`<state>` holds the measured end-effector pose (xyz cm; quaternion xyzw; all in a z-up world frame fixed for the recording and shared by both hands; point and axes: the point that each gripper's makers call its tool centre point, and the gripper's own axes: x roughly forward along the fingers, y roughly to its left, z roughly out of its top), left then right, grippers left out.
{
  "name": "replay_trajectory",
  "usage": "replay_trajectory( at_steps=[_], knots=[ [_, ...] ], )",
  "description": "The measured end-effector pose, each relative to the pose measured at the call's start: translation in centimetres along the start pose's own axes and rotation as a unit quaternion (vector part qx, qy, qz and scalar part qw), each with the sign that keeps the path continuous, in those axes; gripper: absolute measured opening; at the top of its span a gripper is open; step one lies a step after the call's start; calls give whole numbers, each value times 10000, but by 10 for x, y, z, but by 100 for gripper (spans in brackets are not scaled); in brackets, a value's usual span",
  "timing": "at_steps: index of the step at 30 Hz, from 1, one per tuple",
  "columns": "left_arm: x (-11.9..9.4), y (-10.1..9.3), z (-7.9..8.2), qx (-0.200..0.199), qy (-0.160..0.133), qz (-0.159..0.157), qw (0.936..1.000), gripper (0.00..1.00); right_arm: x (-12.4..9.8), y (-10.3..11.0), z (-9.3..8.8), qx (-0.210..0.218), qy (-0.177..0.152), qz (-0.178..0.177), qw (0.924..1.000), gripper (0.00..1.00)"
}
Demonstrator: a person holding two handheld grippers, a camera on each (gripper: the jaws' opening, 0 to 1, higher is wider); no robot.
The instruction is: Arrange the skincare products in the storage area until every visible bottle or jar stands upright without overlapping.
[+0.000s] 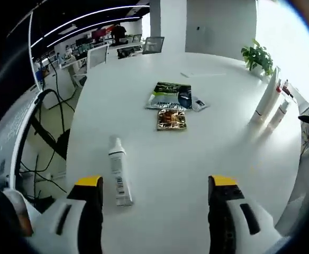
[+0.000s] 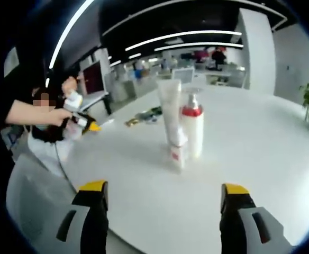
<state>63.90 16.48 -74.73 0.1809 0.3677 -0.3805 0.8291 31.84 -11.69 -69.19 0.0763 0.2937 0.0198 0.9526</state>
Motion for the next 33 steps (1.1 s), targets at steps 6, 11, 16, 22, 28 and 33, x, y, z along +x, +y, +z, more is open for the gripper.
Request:
replay_trajectory(
  at_steps=[6,11,16,22,28,33],
  knots=[
    [6,7,-7,320,292,-12,9991,76,0,-2,-1,18,19,-23,10000,90],
    [10,15,-11,32,374,-44,9993,74,1,-1,-2,35,47,-6,10000,89],
    [13,19,-8,82,419,-10,9991,72,1,0,-3,3,83,15,10000,89],
    [21,34,-9,-37,496,233,9985,66,2,-1,-4,15,106,9,9999,89],
    [26,41,-11,-23,567,381,9977,63,2,-1,-6,32,140,4,9999,89],
    [30,46,-15,48,678,443,9967,57,3,-2,-7,60,163,-9,9998,89]
  ],
)
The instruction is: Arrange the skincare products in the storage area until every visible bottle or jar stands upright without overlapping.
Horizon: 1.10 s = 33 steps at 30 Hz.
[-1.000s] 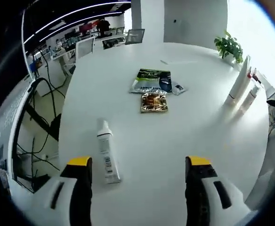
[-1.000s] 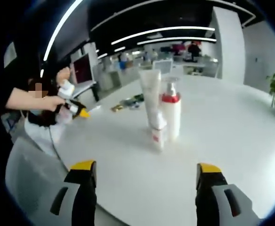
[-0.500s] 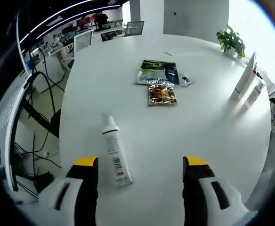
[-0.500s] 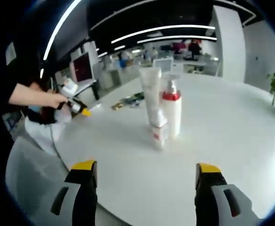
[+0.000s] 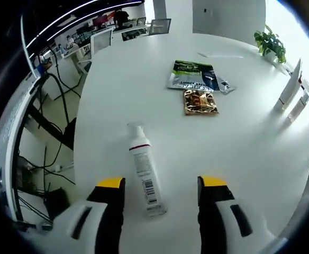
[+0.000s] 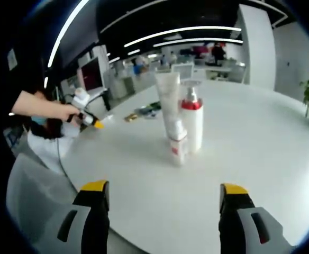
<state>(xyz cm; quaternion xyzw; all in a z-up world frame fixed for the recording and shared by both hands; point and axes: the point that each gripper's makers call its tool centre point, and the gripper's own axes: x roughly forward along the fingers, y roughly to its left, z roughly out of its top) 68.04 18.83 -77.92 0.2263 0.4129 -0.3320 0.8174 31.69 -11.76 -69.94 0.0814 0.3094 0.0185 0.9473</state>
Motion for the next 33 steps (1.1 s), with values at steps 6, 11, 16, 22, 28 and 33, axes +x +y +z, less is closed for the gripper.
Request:
replay_trajectory(
  at_steps=[6,11,16,22,28,33],
  knots=[
    [4,7,-1,16,78,98,9999,49,0,-1,-1,13,21,-14,10000,88],
    [7,9,-3,-9,129,135,9998,44,1,-1,-1,25,25,-14,10000,88],
    [10,10,-1,-88,128,108,9998,34,1,-1,-2,37,50,-6,10000,88],
    [18,16,3,-66,178,58,9998,29,1,-1,-3,40,60,-6,10000,88],
    [20,17,0,-137,252,80,9996,26,2,0,-4,23,88,21,10000,88],
    [16,15,2,-201,240,52,9995,26,3,2,-5,13,115,63,9999,88]
  ],
)
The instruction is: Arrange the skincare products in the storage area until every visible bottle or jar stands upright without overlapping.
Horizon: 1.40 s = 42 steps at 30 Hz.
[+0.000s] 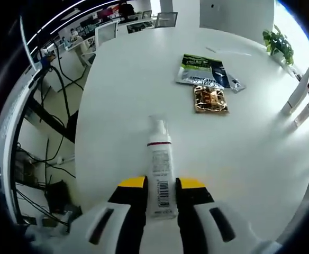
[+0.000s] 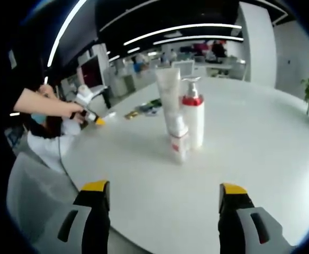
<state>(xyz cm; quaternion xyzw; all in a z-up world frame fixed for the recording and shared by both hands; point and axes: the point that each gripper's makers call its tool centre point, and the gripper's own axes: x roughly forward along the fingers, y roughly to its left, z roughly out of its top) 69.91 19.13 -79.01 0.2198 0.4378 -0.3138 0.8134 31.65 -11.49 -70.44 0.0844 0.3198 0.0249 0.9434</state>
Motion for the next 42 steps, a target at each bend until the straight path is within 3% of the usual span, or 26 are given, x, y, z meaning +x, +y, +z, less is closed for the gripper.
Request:
replay_trajectory(
  at_steps=[11,30,37,42],
  knots=[
    [-24,-17,5,-144,-183,-198,9995,25,2,7,-1,-58,45,153,9999,88],
    [-58,-52,-5,-459,-497,-542,9962,25,4,25,-1,-235,54,510,9984,89],
    [-79,-71,-2,-777,-737,-863,9905,25,4,30,0,-272,49,630,9976,89],
    [-98,-96,5,-1096,-1052,-1277,9801,25,4,36,1,-297,13,746,9968,89]
  ],
)
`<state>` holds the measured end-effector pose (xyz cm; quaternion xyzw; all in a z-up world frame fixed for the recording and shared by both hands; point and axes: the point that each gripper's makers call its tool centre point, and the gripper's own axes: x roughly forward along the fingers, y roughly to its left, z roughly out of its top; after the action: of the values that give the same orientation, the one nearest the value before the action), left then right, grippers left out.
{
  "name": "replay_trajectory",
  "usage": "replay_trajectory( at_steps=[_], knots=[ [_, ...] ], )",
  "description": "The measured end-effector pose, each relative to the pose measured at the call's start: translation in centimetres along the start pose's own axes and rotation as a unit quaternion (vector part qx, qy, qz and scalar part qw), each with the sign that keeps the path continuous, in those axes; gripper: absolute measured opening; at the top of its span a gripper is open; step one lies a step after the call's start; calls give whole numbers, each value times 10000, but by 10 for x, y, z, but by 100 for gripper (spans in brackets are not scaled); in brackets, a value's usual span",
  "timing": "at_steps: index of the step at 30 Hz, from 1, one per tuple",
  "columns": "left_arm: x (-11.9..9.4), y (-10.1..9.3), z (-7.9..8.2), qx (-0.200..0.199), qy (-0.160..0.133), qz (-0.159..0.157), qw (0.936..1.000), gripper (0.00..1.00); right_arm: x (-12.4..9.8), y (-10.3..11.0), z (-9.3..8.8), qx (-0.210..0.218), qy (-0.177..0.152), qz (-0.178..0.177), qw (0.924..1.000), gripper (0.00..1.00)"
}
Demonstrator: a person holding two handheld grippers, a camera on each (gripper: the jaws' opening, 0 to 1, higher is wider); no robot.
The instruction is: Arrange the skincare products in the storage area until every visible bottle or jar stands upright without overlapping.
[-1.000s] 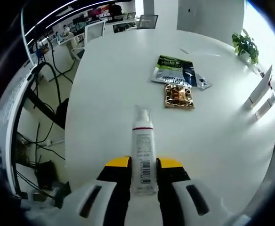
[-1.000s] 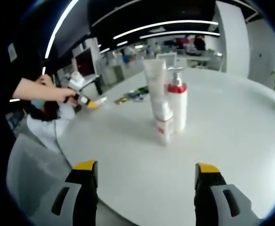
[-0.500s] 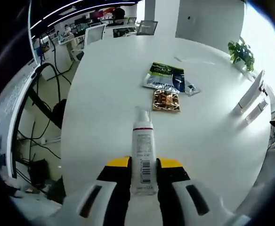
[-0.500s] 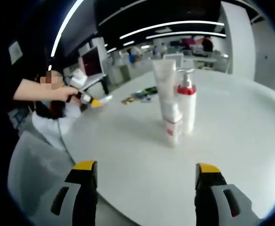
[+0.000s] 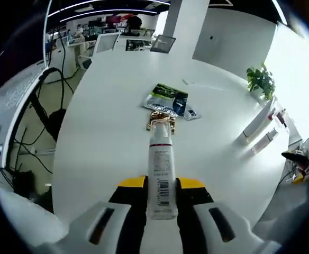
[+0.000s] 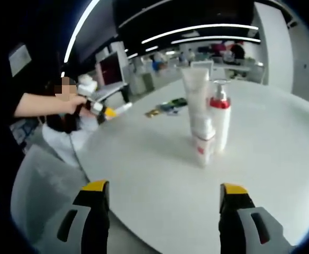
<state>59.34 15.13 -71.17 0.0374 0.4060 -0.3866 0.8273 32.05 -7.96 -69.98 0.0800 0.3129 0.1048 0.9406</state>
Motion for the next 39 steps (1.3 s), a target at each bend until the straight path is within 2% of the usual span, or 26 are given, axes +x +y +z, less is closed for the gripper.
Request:
replay_trajectory(
  at_steps=[2,5,7,15,20,25,39],
  knots=[
    [-7,-13,2,8,-104,-137,9999,25,0,2,1,-18,-12,30,10000,89],
    [-13,-29,0,230,-121,-230,9994,25,0,5,2,-44,-28,104,9999,89],
    [-16,-36,0,243,-149,-299,9991,25,0,6,2,-57,-34,129,9999,89],
    [-27,-57,-2,222,-260,-546,9979,25,0,12,4,-82,-95,261,9996,89],
    [-35,-78,-1,158,-371,-851,9956,25,0,16,6,-77,-131,356,9993,89],
    [-40,-91,0,227,-407,-962,9943,25,0,18,8,-75,-170,414,9990,88],
    [-55,-145,1,162,-675,-1701,9830,25,-1,30,9,-130,-223,673,9974,86]
  ],
)
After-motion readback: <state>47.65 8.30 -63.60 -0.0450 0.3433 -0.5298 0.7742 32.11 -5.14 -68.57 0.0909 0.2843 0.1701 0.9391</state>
